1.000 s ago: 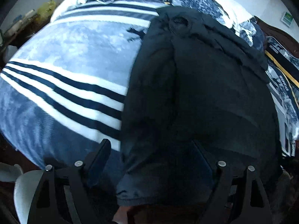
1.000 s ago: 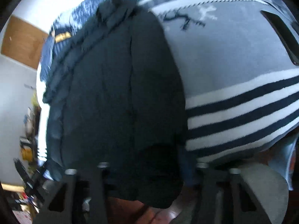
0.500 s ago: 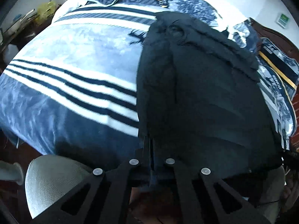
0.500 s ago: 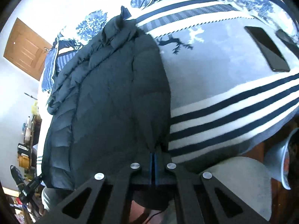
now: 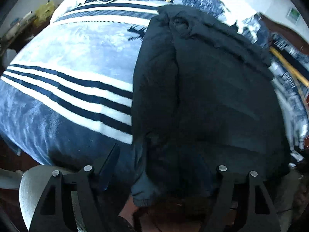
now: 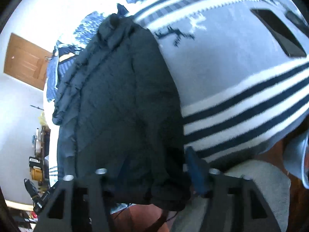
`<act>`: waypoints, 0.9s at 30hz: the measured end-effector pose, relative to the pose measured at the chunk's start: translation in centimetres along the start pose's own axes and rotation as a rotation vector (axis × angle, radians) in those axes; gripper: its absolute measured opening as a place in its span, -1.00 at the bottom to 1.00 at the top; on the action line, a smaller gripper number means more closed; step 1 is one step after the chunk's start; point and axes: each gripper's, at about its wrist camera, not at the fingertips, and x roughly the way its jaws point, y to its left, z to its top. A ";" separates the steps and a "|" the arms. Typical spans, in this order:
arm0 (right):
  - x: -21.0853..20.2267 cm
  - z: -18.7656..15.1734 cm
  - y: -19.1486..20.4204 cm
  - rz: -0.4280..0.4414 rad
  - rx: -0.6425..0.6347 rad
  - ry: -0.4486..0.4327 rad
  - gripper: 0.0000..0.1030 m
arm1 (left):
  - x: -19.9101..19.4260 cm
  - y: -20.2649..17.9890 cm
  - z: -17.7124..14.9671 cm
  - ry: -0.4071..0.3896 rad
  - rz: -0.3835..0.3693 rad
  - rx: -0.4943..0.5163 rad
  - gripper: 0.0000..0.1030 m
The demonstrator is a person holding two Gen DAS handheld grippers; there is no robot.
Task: Fold large clothes
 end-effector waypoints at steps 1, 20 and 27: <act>-0.2 -0.1 0.2 -0.008 -0.009 -0.009 0.39 | 0.4 -0.1 0.2 0.008 0.009 0.010 0.48; -0.2 -1.6 3.4 -0.084 -0.187 0.097 -0.93 | -6.8 -2.0 -1.0 -0.086 -0.109 0.096 -0.96; -7.5 -3.0 3.1 0.070 -0.184 0.031 -0.95 | -13.5 0.3 -2.3 -0.233 -0.199 0.063 -0.96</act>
